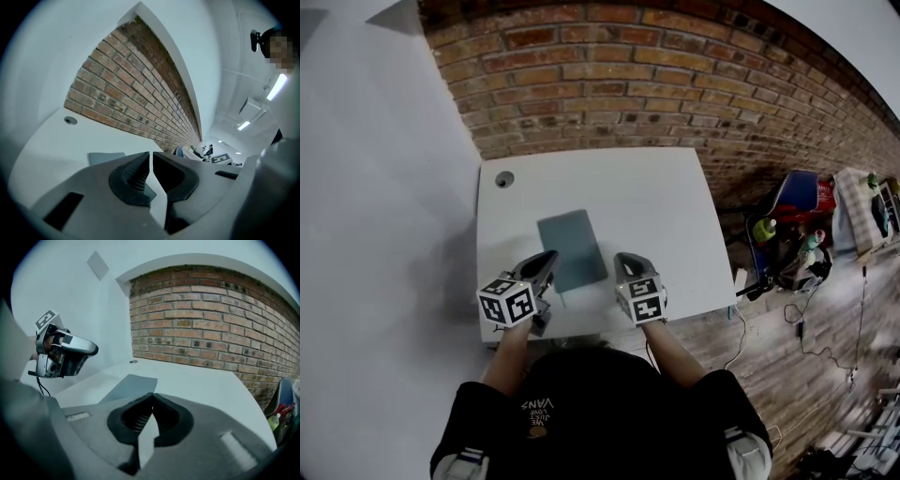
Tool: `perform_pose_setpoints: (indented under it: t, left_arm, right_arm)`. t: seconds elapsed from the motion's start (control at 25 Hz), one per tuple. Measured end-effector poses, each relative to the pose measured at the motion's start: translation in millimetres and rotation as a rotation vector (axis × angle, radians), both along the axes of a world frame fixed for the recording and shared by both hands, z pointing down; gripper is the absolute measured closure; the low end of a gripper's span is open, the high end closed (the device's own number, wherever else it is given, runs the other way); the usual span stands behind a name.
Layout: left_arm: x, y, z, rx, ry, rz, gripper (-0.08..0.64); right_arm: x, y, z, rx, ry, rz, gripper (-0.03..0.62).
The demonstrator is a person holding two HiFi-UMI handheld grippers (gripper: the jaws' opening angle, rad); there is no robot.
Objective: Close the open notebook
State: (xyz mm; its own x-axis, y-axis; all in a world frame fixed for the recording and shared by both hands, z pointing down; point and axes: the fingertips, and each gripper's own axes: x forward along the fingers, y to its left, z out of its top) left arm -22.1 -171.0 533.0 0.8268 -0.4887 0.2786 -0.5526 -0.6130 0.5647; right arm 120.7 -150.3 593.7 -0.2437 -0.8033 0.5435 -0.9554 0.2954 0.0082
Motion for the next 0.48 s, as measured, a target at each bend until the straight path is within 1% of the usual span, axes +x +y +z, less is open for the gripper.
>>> perform_pose_setpoints:
  t: [0.16,0.36,0.48]
  left_arm:
    - [-13.9,1.5,-8.0,0.062,-0.036,-0.055,0.531]
    - [-27.5,4.9,-15.9,0.102,-0.051,-0.116,0.54]
    - [-34.1,7.9,-17.1,0.13,-0.083,-0.151,0.54]
  right_arm:
    - [-8.6,-2.3,-27.1,0.062,-0.026,-0.022,0.594]
    - [-17.7,-4.0,-58.0,0.129,-0.062,-0.066,0.595]
    - [-22.1,-3.2,-73.6,0.163,-0.084,-0.093,0.594]
